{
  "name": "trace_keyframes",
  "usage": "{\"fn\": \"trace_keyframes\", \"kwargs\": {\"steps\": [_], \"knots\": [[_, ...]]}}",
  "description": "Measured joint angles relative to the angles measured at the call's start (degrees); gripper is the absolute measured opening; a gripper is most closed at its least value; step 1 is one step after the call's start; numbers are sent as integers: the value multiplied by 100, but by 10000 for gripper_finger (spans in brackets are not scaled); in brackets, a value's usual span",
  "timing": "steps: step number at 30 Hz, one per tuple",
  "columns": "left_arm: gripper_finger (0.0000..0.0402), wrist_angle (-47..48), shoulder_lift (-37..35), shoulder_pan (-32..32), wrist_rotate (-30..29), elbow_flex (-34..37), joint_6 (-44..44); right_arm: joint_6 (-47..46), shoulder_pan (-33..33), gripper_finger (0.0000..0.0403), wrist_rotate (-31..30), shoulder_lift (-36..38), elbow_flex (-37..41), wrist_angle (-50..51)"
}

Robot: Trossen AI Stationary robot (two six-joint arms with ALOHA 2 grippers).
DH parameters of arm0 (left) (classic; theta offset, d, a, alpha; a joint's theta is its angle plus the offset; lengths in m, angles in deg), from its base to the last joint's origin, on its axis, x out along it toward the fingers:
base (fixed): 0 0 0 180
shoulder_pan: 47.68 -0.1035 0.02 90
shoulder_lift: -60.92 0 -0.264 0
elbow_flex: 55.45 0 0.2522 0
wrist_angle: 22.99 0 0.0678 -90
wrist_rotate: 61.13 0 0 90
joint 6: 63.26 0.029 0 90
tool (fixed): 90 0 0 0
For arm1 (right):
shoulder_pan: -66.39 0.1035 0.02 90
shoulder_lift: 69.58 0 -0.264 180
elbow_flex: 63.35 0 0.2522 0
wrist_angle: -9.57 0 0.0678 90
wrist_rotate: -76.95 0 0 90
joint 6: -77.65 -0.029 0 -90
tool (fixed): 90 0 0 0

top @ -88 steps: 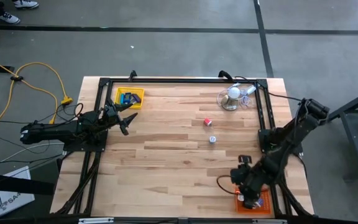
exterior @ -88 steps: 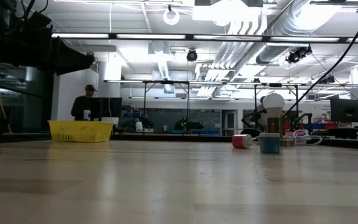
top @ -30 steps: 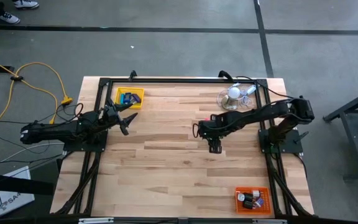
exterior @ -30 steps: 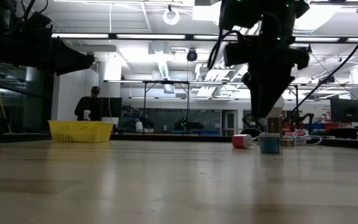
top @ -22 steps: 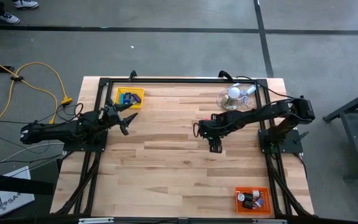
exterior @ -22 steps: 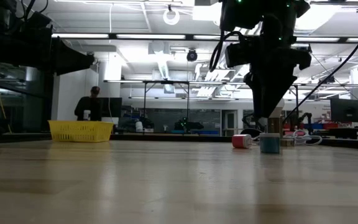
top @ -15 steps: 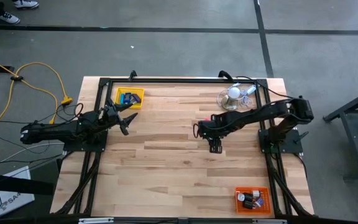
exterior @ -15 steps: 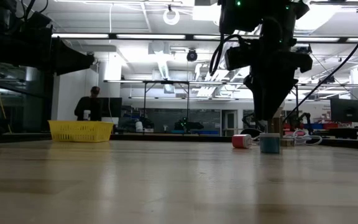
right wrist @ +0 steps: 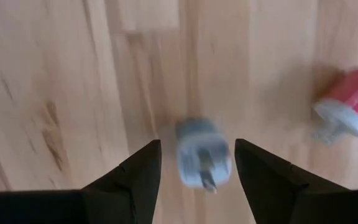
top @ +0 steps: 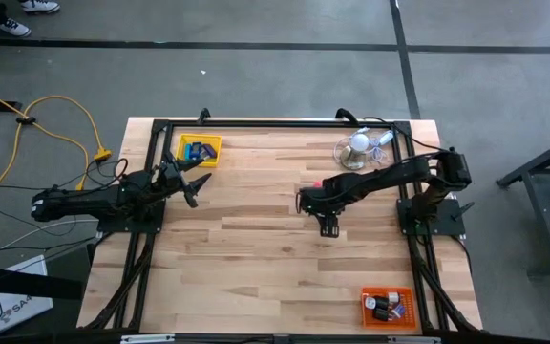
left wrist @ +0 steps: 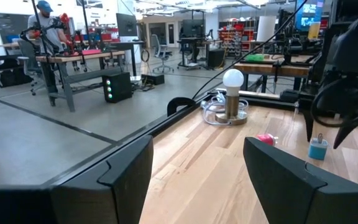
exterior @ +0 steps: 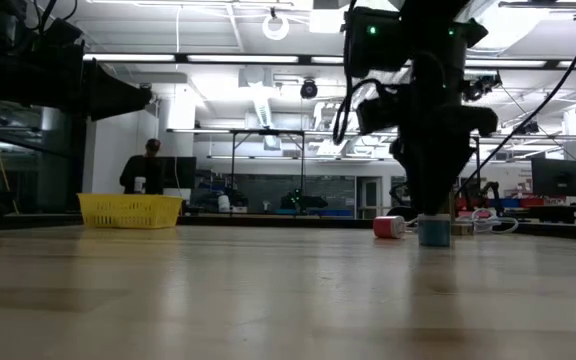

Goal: Pick & Place Office items
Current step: Put the blue charger adapter into the orange bin

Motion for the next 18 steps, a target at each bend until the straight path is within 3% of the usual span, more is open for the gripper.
{"fn": "trace_keyframes", "kwargs": {"steps": [18], "knots": [[243, -26, 0, -2, 0, 0, 2, 27, -1, 192, 164, -369, 8, -51]]}}
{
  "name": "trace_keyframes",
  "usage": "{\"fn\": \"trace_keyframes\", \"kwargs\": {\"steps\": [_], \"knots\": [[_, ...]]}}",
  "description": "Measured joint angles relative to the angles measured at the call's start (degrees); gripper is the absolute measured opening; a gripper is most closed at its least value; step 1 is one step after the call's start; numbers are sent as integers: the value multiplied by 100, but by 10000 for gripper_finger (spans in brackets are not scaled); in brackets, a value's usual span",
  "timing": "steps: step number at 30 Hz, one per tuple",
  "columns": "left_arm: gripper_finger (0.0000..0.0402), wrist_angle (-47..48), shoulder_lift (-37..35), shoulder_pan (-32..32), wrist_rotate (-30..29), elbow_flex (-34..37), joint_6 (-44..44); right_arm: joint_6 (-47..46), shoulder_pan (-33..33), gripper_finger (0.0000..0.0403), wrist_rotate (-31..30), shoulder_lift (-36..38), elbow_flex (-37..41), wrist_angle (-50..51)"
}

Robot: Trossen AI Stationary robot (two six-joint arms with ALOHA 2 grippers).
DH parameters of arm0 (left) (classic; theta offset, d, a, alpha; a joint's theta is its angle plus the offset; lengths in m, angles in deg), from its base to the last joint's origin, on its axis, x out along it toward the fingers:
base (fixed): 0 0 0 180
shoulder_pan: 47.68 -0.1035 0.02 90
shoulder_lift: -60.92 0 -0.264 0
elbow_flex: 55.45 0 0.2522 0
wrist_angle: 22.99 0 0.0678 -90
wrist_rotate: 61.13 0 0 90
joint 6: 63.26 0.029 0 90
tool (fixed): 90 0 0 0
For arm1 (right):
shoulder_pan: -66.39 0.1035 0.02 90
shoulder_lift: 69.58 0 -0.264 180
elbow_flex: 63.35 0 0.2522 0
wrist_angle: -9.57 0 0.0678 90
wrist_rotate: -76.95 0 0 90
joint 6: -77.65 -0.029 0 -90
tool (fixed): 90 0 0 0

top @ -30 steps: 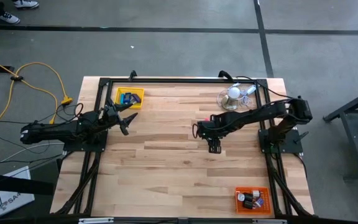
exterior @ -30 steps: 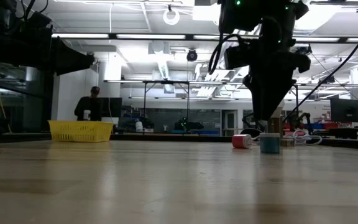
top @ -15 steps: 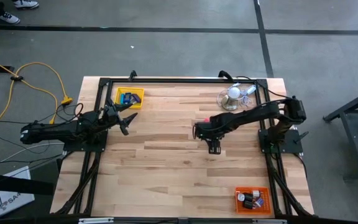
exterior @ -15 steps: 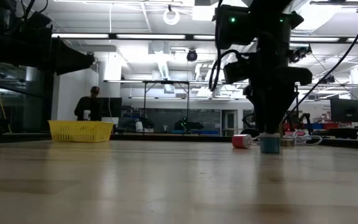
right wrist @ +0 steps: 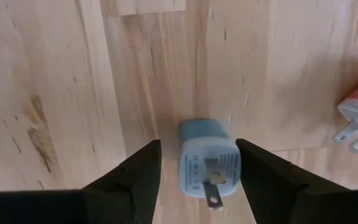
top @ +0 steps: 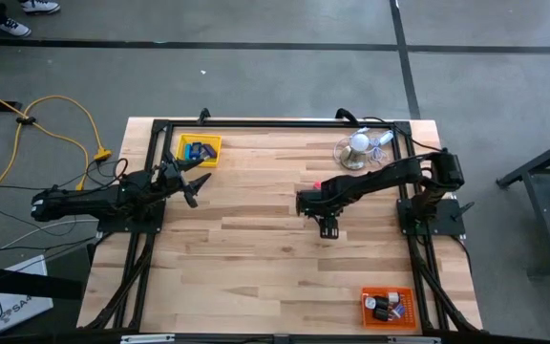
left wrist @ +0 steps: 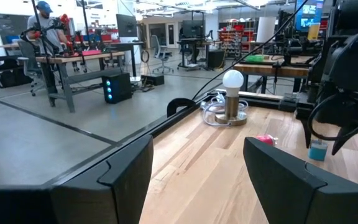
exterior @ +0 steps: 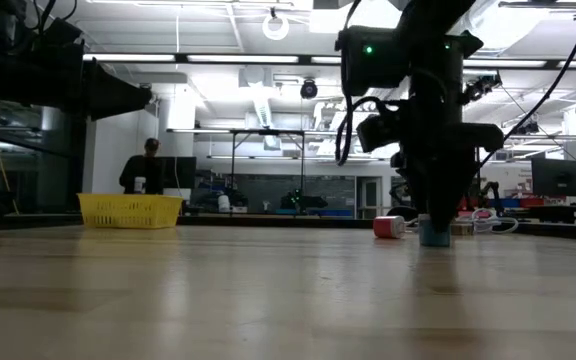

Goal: Pick & Place Office items
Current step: Put the blue charger adapter into the orange bin

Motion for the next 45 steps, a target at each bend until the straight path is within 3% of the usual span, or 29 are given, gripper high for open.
{"fn": "trace_keyframes", "kwargs": {"steps": [12, 25, 45], "knots": [[243, 2, -1, 1, 0, -2, -2, 13, -2, 189, -28, -21, 0, 2], [243, 4, -2, 0, 0, 0, -2, 20, -2, 132, -28, -19, 0, 2], [243, 4, -1, 0, 1, -2, 0, -70, 0, 129, -43, 253, -2, 39]]}}
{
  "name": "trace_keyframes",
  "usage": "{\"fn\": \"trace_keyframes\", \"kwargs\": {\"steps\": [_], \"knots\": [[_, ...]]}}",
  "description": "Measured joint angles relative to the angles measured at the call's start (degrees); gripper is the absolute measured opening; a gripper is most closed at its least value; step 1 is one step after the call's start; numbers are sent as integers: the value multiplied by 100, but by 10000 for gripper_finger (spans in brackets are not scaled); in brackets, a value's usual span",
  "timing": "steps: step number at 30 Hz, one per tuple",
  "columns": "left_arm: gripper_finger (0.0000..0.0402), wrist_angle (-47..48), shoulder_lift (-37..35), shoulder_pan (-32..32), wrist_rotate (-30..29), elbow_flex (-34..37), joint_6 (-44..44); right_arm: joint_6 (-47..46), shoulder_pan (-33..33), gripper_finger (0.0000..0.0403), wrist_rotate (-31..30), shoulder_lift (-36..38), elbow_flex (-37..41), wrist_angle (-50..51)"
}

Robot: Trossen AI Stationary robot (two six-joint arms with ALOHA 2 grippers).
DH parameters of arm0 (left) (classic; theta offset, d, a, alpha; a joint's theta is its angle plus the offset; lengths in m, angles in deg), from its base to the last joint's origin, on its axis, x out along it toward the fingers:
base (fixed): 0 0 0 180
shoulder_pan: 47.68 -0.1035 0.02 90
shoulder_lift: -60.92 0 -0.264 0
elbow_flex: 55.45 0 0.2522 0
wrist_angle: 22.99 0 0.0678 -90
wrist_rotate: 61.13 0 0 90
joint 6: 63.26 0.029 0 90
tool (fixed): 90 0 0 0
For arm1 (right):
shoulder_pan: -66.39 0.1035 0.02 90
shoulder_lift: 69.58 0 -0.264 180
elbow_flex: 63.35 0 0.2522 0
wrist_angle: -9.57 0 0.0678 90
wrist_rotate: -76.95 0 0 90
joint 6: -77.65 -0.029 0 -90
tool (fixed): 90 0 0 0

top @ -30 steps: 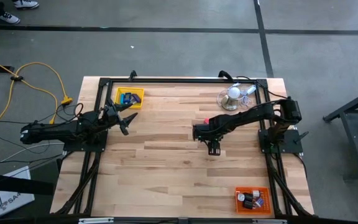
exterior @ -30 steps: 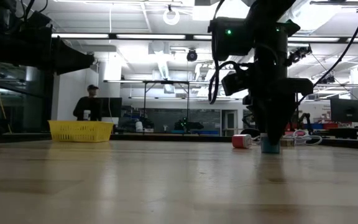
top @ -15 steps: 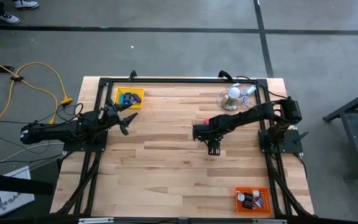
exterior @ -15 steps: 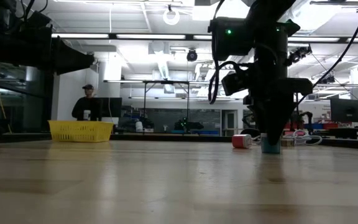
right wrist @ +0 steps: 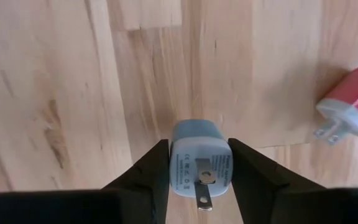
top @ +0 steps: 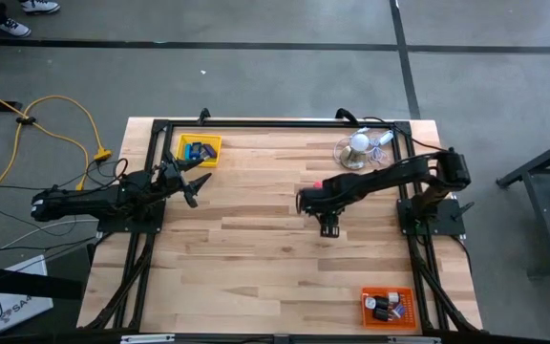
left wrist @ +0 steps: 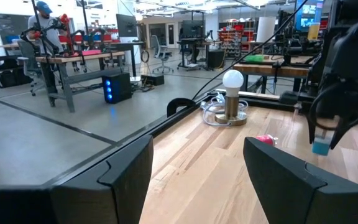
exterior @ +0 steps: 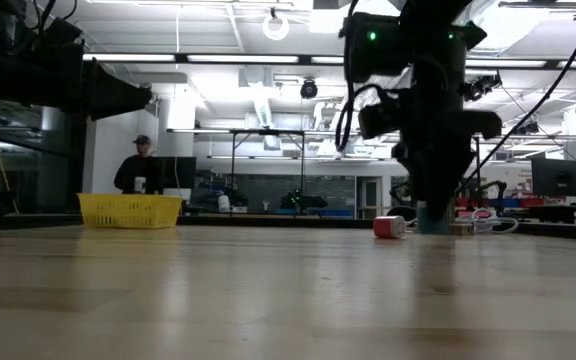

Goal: Pick & Place Office items
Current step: Put the blue charger adapter into the orange bin

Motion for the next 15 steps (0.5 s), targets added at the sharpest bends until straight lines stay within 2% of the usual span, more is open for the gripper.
{"fn": "trace_keyframes", "kwargs": {"steps": [8, 15], "knots": [[243, 0, 1, 0, 0, 1, -2, -57, 92, 127, -8, 674, -6, 13], [243, 0, -1, 0, -1, 0, -2, -206, 524, 125, -9, 1265, -67, 8]]}}
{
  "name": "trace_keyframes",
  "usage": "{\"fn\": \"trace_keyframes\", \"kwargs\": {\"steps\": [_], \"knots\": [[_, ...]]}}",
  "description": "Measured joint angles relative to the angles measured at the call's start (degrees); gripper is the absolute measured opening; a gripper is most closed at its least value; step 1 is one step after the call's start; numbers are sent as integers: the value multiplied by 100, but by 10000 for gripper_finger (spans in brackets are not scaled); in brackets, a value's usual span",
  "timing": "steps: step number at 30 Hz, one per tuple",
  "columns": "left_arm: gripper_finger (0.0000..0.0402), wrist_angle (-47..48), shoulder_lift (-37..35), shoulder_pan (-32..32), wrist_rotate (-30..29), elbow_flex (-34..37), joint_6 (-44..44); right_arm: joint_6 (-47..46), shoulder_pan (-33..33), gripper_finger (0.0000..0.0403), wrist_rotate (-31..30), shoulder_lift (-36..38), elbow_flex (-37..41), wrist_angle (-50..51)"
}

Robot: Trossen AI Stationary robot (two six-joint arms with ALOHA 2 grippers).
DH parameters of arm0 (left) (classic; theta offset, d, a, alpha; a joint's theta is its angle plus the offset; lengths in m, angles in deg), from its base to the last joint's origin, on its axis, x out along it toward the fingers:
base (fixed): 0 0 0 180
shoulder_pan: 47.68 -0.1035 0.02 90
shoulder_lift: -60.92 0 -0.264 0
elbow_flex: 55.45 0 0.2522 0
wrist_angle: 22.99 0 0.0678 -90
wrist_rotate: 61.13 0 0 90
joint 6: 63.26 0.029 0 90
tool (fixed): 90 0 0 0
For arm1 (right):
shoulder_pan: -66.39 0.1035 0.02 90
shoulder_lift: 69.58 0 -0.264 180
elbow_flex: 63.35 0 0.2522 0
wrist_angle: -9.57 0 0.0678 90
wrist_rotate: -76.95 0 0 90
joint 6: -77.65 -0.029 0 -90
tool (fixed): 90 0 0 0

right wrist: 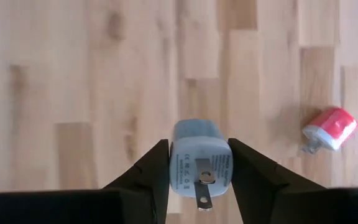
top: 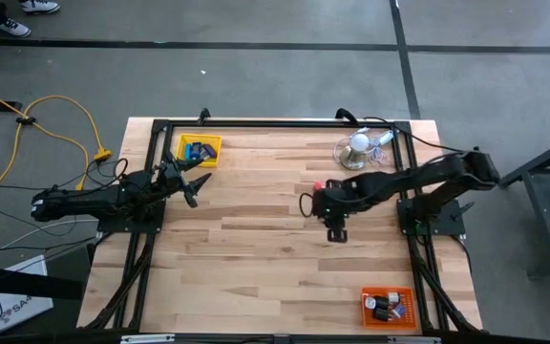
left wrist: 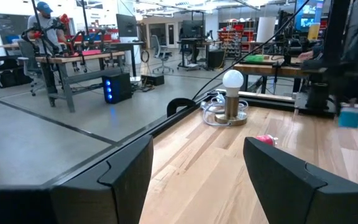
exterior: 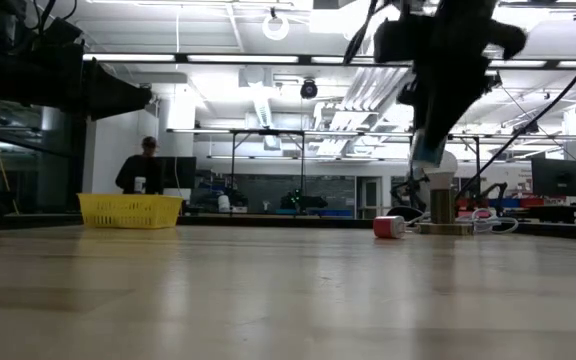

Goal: Pick & Place Office items
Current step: Put the blue charger adapter into the orange bin

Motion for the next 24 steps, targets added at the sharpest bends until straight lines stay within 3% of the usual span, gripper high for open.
{"fn": "trace_keyframes", "kwargs": {"steps": [12, 24], "knots": [[243, 0, 2, 0, 0, 0, 1, -782, 1586, 125, -593, 393, -31, 118], [243, 0, 2, 0, 0, 1, 1, -2587, 3361, 123, -748, 393, -31, 548]]}}
